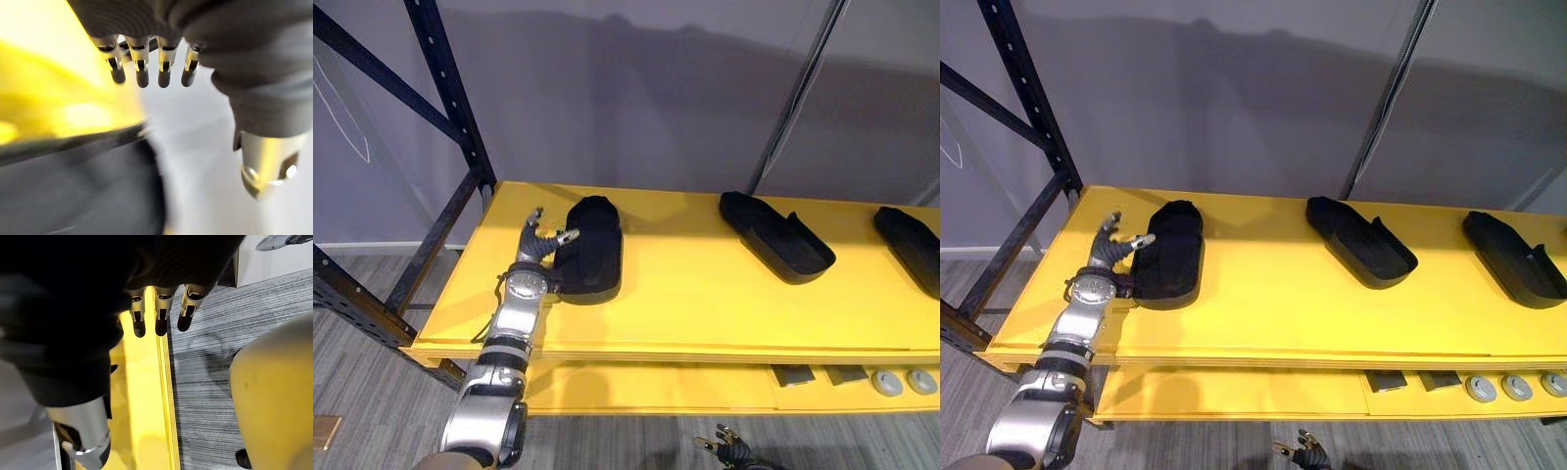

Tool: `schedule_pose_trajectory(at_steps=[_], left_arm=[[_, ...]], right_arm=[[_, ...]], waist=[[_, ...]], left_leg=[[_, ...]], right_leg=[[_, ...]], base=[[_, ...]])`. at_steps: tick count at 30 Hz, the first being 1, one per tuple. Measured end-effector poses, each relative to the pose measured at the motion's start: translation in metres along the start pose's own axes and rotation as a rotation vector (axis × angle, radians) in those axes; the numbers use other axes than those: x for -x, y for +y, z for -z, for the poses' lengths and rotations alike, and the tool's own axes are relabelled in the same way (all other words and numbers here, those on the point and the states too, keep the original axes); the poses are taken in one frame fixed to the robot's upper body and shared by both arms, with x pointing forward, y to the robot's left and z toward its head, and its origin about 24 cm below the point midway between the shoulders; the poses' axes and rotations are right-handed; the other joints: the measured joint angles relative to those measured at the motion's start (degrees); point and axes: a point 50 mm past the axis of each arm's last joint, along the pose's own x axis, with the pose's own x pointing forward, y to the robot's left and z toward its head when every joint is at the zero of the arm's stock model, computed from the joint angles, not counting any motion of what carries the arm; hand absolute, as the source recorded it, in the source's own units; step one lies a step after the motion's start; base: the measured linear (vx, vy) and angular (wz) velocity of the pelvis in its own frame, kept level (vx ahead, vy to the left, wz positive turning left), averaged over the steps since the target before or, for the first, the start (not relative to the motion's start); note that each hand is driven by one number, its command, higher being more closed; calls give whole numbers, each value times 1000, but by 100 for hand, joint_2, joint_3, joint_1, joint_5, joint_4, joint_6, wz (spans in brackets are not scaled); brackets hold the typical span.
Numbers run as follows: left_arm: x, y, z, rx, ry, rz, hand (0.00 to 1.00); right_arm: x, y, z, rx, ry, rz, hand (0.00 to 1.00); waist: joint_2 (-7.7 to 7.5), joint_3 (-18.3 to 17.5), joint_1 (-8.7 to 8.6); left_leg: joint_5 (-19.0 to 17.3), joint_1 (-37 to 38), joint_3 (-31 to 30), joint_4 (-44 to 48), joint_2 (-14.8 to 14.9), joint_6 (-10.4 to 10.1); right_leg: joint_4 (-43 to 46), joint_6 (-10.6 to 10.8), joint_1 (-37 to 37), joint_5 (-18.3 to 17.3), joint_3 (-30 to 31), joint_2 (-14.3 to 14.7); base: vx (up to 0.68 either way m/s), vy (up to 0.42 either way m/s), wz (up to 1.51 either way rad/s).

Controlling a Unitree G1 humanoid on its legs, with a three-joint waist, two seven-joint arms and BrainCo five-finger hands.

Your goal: Walk over and take plastic housings, then place them on the shelf

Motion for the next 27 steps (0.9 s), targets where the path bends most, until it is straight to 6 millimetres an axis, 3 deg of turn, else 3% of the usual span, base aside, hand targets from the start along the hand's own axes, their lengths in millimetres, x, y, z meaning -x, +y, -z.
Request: schedule_pose_trajectory(at_steps=[5, 6, 9, 15, 19, 27], left_arm=[[51, -9, -30, 142, -202, -32, 0], [61, -8, -33, 161, -226, -34, 100], [89, -14, -46, 225, -312, 2, 100], [131, -33, -41, 306, -317, 156, 100], [147, -46, -24, 313, -223, 230, 100], [153, -72, 25, 220, 0, 315, 100]], right_arm=[[1, -2, 0, 1, -10, 5, 0], [2, -2, 1, 1, -10, 6, 0], [4, -3, 3, -1, -17, 10, 0], [6, 0, 5, 24, -22, 2, 0], [7, 1, 6, 30, -26, 8, 0], [8, 5, 8, 41, -27, 13, 0]], waist=[[46, 29, 157], [60, 34, 207], [87, 38, 341], [141, -18, 419], [152, -32, 481], [167, -92, 598]], left_leg=[[-383, -252, -54, 649, 61, -9], [-436, -283, -32, 742, 83, -16], [-594, -429, -33, 1060, 133, -15], [-818, -602, -12, 1427, 214, 4], [-921, -688, -9, 1654, 271, -24], [-984, -790, -19, 1782, 291, 13]], right_leg=[[-4, 0, 81, -1, 60, 19], [-3, 1, 85, -1, 112, 30], [1, 1, 91, -1, 146, 55], [3, 19, 52, -17, 165, 103], [2, 22, 65, -16, 167, 133], [14, 30, 68, -15, 147, 138]], base=[[-5, 13, 0], [-17, 28, -12], [-28, 30, -5], [-63, 32, -3], [-11, 21, -3], [0, 0, 0]])
